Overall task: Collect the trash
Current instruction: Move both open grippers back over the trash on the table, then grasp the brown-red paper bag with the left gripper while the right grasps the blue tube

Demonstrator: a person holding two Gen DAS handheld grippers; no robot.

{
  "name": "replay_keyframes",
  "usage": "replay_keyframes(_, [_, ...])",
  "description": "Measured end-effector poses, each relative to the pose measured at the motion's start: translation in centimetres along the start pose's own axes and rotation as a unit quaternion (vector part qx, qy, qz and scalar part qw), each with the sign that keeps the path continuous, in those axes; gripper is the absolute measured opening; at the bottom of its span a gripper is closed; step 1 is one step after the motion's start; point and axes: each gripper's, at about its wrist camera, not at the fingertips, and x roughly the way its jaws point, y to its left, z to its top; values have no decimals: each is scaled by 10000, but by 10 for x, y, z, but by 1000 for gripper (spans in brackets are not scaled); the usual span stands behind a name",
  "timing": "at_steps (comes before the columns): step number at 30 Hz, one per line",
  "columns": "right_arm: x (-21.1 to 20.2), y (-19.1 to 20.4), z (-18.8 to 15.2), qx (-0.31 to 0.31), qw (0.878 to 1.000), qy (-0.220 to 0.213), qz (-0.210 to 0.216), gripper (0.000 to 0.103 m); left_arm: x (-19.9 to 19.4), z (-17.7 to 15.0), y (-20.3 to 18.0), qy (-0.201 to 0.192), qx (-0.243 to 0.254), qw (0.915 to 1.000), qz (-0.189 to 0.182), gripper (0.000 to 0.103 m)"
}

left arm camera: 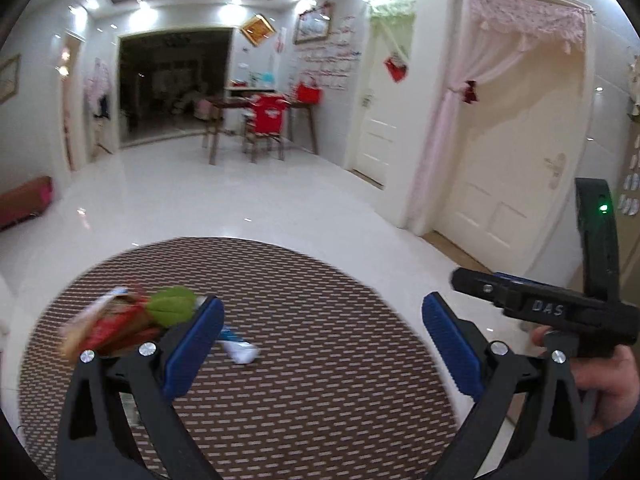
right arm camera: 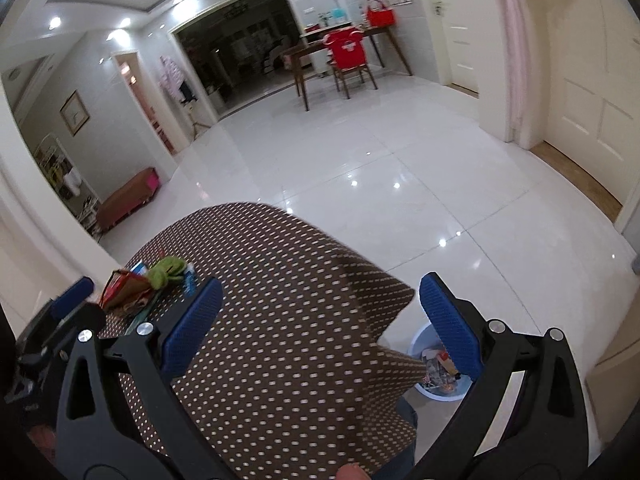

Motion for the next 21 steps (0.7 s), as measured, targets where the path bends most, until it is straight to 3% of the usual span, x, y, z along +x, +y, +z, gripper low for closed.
replay_keyframes(11, [42,70,-18,-587,9971,440,225,97,-28,-14,117,-68,-346,9915,1255,97])
replay_keyframes(16, [69,103,-27,-896,9931,681,319,97,-16,-20,144,151,-184,9875,1561,97])
replay_keyframes(21, [96,128,-35,-1179,9880,925,374,97,9,-16,155,403,240,9861,1593,97])
